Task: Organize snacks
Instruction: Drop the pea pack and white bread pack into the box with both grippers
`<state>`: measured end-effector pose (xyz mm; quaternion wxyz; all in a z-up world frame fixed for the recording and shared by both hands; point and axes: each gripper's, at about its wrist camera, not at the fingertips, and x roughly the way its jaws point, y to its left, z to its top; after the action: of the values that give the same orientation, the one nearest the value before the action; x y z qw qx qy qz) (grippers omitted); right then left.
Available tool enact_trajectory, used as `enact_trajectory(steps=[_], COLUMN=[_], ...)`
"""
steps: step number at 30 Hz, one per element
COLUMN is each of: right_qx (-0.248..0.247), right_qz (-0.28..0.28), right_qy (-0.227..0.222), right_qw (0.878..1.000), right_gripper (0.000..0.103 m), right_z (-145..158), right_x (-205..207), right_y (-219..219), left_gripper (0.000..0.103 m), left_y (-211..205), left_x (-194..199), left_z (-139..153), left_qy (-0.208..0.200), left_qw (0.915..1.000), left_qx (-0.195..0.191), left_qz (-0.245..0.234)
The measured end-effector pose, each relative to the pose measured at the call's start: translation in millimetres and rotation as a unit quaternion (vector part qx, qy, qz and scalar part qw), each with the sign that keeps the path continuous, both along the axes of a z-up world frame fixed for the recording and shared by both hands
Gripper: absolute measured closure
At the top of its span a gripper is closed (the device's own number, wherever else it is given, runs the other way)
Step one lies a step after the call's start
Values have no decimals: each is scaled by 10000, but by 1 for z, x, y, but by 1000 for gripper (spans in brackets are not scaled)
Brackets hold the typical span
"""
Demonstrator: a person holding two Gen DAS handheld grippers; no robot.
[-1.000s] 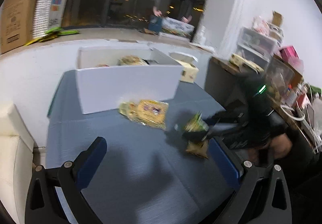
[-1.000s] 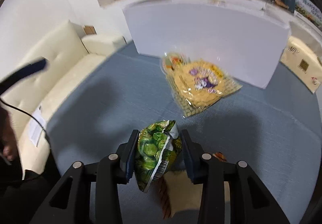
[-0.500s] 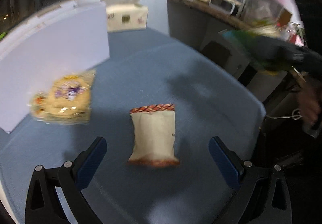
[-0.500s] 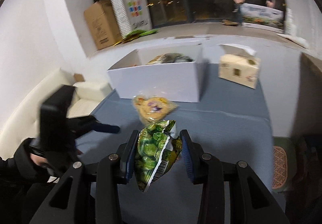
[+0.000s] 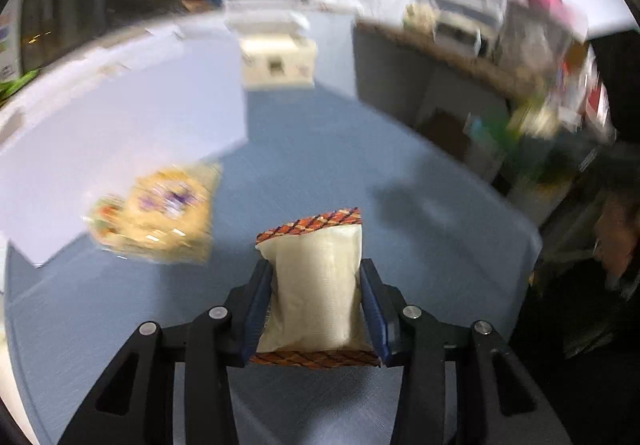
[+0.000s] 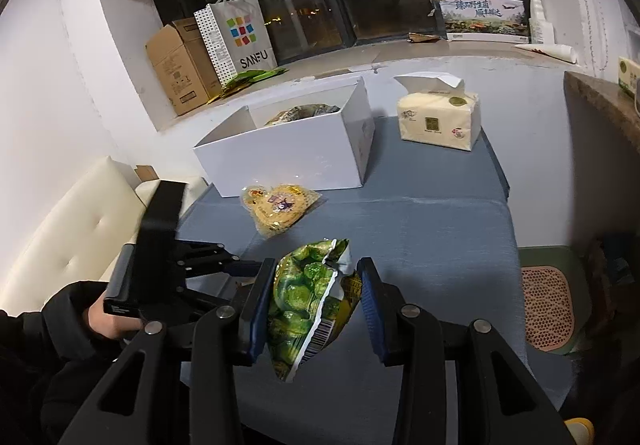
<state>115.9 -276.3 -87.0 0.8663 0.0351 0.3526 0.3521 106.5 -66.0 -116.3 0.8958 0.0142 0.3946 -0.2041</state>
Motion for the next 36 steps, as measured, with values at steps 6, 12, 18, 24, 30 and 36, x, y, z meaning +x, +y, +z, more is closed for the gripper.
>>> enact_trajectory(steps=[6, 12, 18, 24, 30, 36], right_qx=[109, 343, 461, 100, -173, -96], right_qz=[175, 469, 216, 47, 141, -85], right_qy=[-22, -305, -234, -127, -7, 11], right_qw=[9998, 9978, 9984, 9999, 9998, 9999], right_gripper=[59, 59, 59, 59, 54, 0], right_z=[5, 48, 77, 83, 81, 81], right_x=[14, 64, 148, 218, 234, 229], right_y=[23, 65, 113, 153, 170, 164], left_gripper=[56, 56, 56, 55, 0, 0], left_y=[70, 148, 201, 219, 223, 221], left_x=[-3, 44, 123, 171, 187, 167], left_z=[65, 118, 125, 109, 100, 102], left_qy=[-751, -1290, -1197, -969, -660, -721], left_qw=[9920, 9698, 9630, 9622, 9611, 9631], left_qx=[-713, -1233, -1122, -855, -265, -322], left_qz=[727, 1665, 2137, 2397, 2669, 2571])
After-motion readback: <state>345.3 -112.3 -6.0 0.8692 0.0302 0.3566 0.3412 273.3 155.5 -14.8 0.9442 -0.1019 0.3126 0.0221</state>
